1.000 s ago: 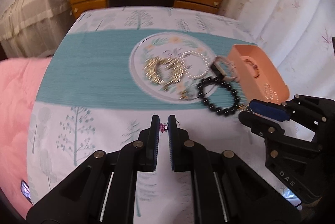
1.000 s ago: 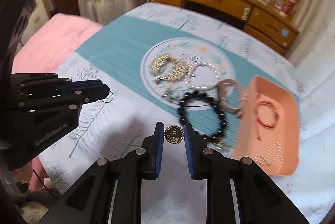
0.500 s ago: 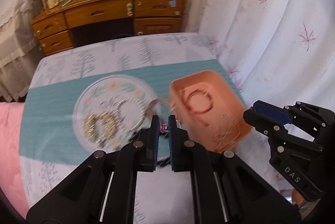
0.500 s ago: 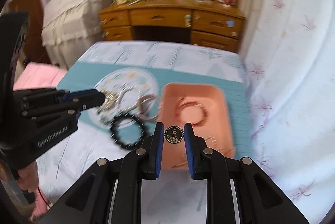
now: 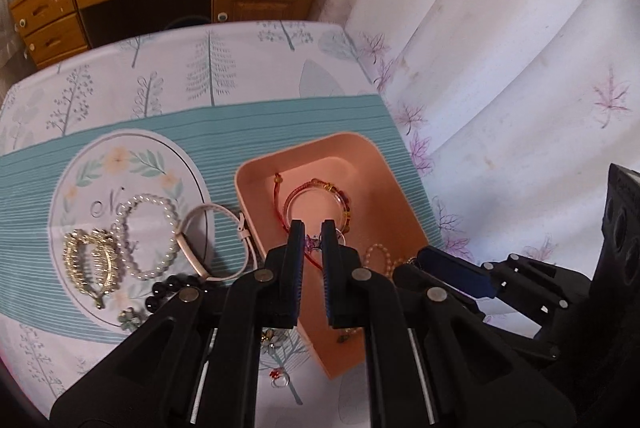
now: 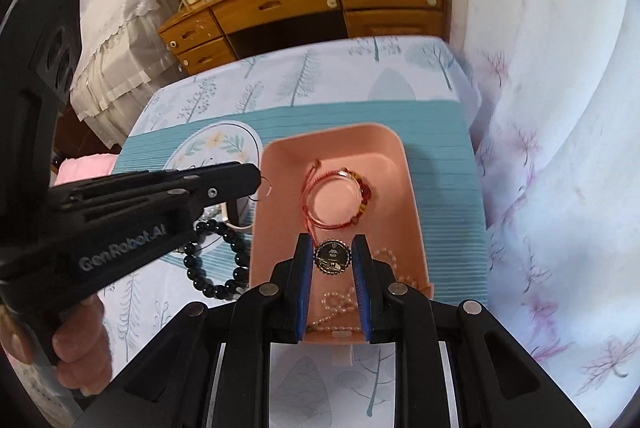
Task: Organize jewelry
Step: 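Carry the ring and coin pendant into the peach box while both tools release them, then grasp the small ring with the red stone with the right tool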
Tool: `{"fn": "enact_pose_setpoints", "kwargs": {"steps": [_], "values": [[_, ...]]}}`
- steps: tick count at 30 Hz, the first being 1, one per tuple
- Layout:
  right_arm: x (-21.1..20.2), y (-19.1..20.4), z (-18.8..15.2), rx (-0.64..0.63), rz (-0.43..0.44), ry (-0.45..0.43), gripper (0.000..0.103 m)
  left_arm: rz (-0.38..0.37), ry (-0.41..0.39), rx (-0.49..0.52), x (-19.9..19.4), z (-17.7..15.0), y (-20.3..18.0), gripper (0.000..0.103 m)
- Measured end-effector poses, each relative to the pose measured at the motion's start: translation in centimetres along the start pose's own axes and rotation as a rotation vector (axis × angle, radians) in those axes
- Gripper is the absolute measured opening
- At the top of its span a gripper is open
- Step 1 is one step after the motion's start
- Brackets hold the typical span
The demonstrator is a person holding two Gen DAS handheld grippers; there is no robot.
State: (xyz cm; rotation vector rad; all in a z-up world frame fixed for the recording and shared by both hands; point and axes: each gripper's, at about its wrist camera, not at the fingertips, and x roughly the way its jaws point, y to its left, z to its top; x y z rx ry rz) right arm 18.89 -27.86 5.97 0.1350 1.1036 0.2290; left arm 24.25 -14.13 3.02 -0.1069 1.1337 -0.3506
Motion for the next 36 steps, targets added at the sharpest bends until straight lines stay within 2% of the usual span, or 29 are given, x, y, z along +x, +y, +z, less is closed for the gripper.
{"fn": "enact_pose_setpoints", "kwargs": {"steps": [10, 16, 21, 22, 26, 27, 29, 36], "values": [[3.2, -0.2, -0.5, 0.035, -0.002, 0.06, 0.019, 0.028, 0.012, 0.025, 2.0, -0.5, -0.1, 0.006], [3.5, -0.3, -1.2, 0.05, -0.013, 0.074, 0.02, 0.037, 0.01, 0.033, 1.8, -0.7, -0.1, 0.006], [2.9, -0.1, -1.5, 0.063, 0.012, 0.07, 0.023, 0.043, 0.009, 0.041, 1.3, -1.4, -0.2, 0.008], [2.8, -0.1, -1.6, 0.06, 0.01, 0.066, 0.024, 0.047, 0.01, 0.042, 1.1, -1.5, -0.2, 0.01], [2.2, 0.4, -1.9, 0.054, 0.011, 0.056, 0.029, 0.064, -0.001, 0.046, 0.5, -2.4, -0.2, 0.041], [2.1, 0.5, -2.0, 0.054, 0.018, 0.054, 0.03, 0.07, -0.011, 0.046, 0.3, -2.6, -0.2, 0.045], [1.8, 0.6, -2.3, 0.053, 0.026, 0.05, 0.033, 0.082, -0.025, 0.046, -0.2, -3.0, -0.1, 0.045], [0.4, 2.1, -3.7, 0.028, 0.028, 0.035, 0.033, 0.12, -0.068, 0.034, -2.4, -4.6, 0.5, 0.045]]}}
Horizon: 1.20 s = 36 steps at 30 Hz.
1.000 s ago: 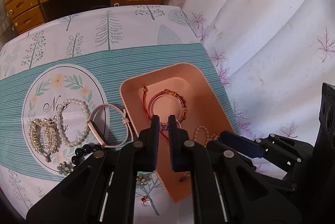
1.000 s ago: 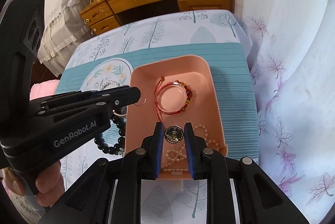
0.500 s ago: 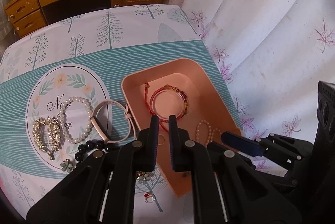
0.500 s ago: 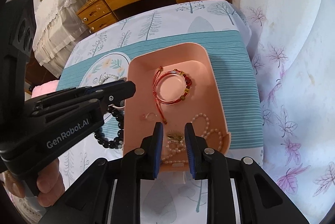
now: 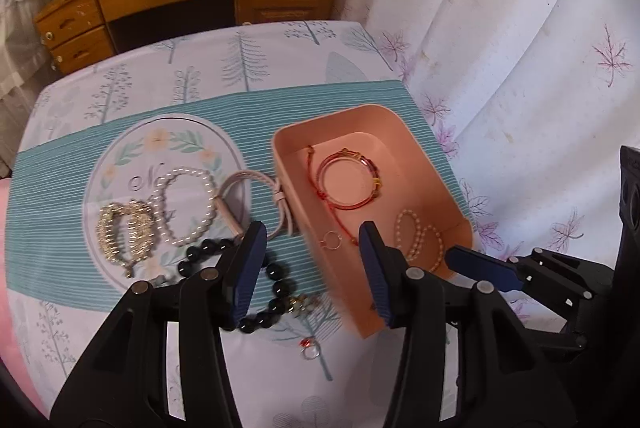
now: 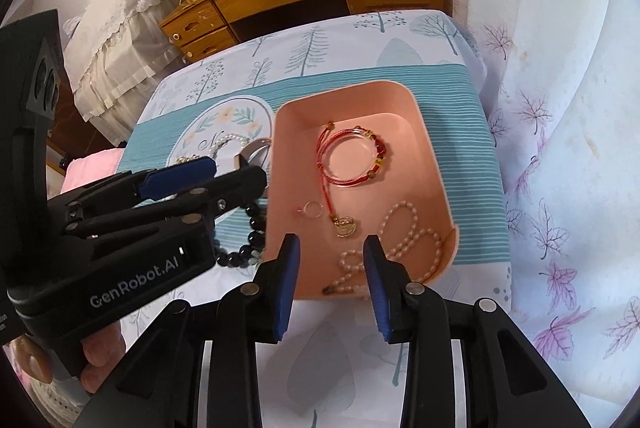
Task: Organize jewelry
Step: 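Grasp the small ring with the red stone with the right tool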
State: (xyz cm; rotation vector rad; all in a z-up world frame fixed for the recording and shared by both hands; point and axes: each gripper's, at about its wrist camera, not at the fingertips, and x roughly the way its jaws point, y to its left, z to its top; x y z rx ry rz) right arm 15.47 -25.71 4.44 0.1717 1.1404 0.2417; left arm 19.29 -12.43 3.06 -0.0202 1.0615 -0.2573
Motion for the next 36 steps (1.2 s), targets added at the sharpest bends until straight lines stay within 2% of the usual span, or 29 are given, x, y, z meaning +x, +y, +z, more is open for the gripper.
{"fn": "enact_pose_setpoints", "kwargs": {"steps": [8, 17, 20, 24, 27, 36], "values": [[-1.3, 2.3, -2.4, -0.039, 0.007, -0.014, 0.033, 0.057, -0.063, 0.013, -3.1, -2.7, 0.6, 0.045], [-2.7, 5.3, -5.9, -0.053, 0.032, -0.018, 0.034, 0.1, -0.151, -0.024, -7.0, -6.5, 2.6, 0.045], [-3.1, 6.2, -7.2, -0.054, 0.039, -0.017, 0.034, 0.107, -0.14, -0.052, -7.6, -8.1, 3.7, 0.045], [-3.4, 7.0, -8.5, -0.051, 0.044, -0.015, 0.035, 0.092, -0.115, -0.142, -7.7, -10.1, 6.2, 0.045], [-3.7, 7.3, -9.7, -0.036, 0.045, -0.019, 0.035, 0.11, -0.117, -0.196, -7.9, -11.7, 8.1, 0.045], [-2.7, 6.9, -10.7, 0.007, 0.066, 0.025, 0.035, 0.158, -0.093, -0.264, -8.2, -15.0, 12.0, 0.045]]}}
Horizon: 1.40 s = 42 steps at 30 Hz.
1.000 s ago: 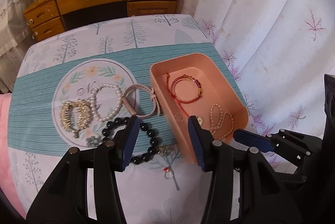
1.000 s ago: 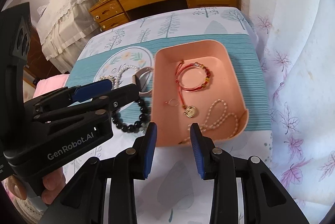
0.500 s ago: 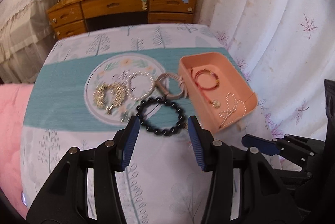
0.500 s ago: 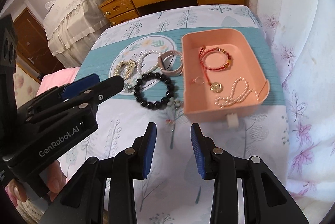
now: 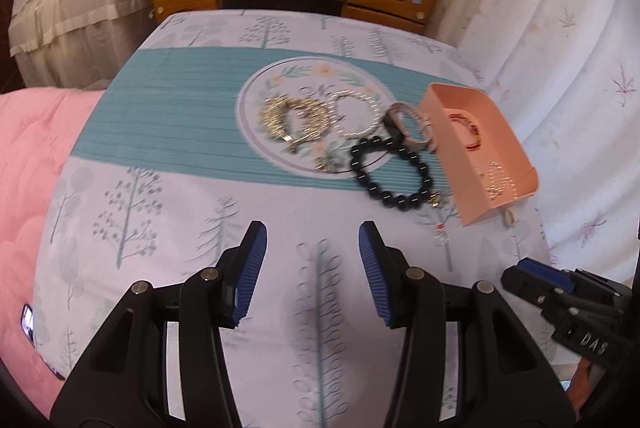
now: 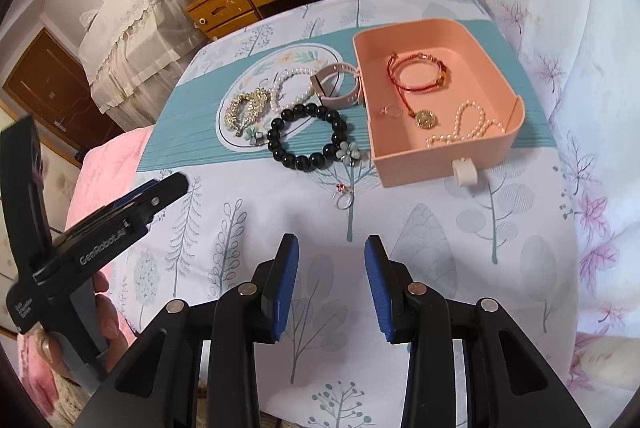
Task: Organize jewelry
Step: 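Grasp the small ring with the red stone with the right tool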
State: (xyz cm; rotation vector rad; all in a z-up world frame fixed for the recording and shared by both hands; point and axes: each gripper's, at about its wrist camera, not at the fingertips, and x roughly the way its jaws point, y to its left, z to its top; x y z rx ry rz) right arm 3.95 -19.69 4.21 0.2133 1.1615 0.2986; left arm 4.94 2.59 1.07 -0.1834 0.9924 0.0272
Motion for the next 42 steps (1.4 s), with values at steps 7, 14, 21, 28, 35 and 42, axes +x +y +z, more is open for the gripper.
{"fn": "enact_pose_setpoints", "kwargs": {"steps": [7, 14, 21, 28, 35, 42], "values": [[2.6, 0.6, 1.3, -0.008, 0.004, 0.06, 0.035, -0.01, 0.091, 0.003, 1.8, 0.0, 2.0, 0.045], [6.2, 0.6, 3.8, -0.015, -0.014, 0.12, 0.035, -0.002, 0.157, -0.01, 4.8, 1.3, 2.2, 0.045], [8.8, 0.4, 5.7, -0.003, -0.013, 0.158, 0.035, -0.053, 0.218, 0.006, 7.5, 2.9, 1.9, 0.045], [10.9, 1.3, 6.5, -0.038, -0.033, 0.191, 0.035, -0.083, 0.252, 0.003, 9.5, 4.1, 0.9, 0.045], [12.2, 2.6, 6.6, -0.125, -0.105, 0.174, 0.035, -0.106, 0.277, 0.002, 10.9, 5.6, 0.0, 0.045], [12.4, 3.2, 6.4, -0.186, -0.159, 0.151, 0.017, -0.126, 0.308, -0.019, 12.5, 6.7, -1.3, 0.045]]}}
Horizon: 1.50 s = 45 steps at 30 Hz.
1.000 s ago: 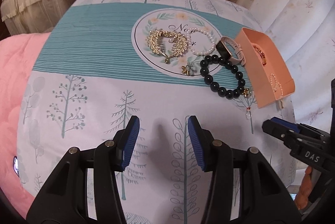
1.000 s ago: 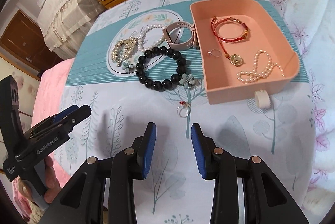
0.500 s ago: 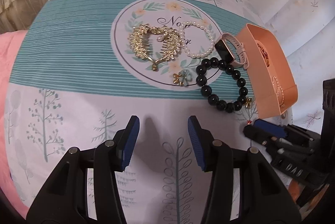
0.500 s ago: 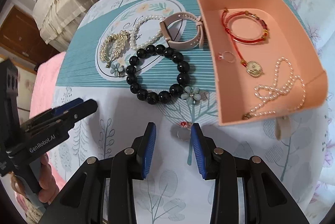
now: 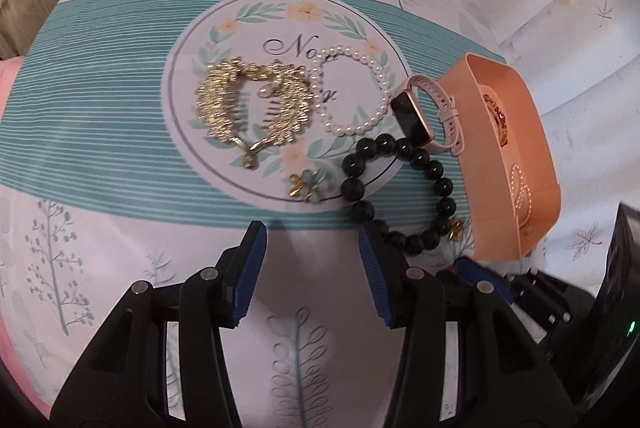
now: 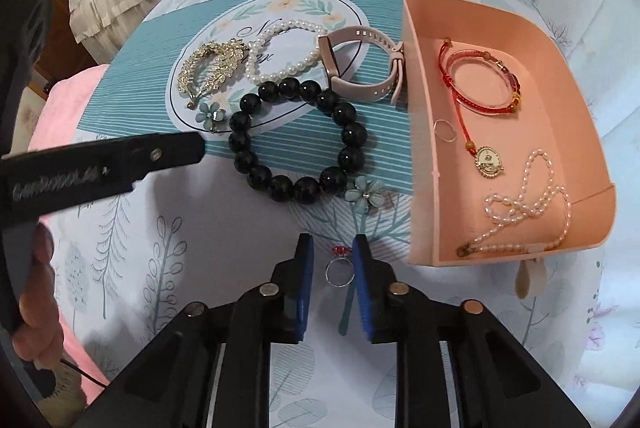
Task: Organize jewelry
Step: 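Grasp the small ring with the red stone with the right tool, then grasp and lift the black bead bracelet with the left tool while the right tool holds the ring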
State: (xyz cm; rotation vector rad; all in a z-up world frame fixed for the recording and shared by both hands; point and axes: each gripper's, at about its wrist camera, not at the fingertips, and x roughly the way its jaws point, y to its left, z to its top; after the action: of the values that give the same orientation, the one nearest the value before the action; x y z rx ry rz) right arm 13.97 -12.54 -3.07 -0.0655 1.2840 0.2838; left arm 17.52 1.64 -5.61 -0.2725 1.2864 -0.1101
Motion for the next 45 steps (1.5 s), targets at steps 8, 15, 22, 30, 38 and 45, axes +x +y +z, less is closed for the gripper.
{"fn": "enact_pose_setpoints", "kwargs": {"steps": [8, 15, 22, 30, 38, 45], "values": [[-0.6, -1.5, -0.8, 0.028, 0.049, -0.019, 0.008, -0.035, 0.047, -0.042, 2.1, 1.4, -1.5, 0.045], [-1.4, -2.4, -1.4, 0.049, 0.111, -0.022, 0.008, 0.086, 0.045, 0.022, 3.1, 1.8, -4.5, 0.033], [-1.5, -3.3, -2.0, 0.075, 0.161, -0.021, 0.008, 0.182, 0.075, 0.113, 3.7, 2.1, -6.4, 0.016], [-2.0, -4.1, -2.7, 0.098, 0.207, -0.035, 0.008, 0.14, 0.059, 0.119, 1.3, 1.6, -5.8, 0.012], [-4.4, -4.3, -2.6, 0.086, 0.259, -0.086, 0.008, 0.106, -0.048, 0.153, -4.6, 0.4, -6.8, 0.012], [-7.9, -4.6, -1.7, 0.079, 0.299, -0.151, 0.008, 0.055, -0.125, 0.171, -8.2, 0.7, -8.4, 0.012]]}}
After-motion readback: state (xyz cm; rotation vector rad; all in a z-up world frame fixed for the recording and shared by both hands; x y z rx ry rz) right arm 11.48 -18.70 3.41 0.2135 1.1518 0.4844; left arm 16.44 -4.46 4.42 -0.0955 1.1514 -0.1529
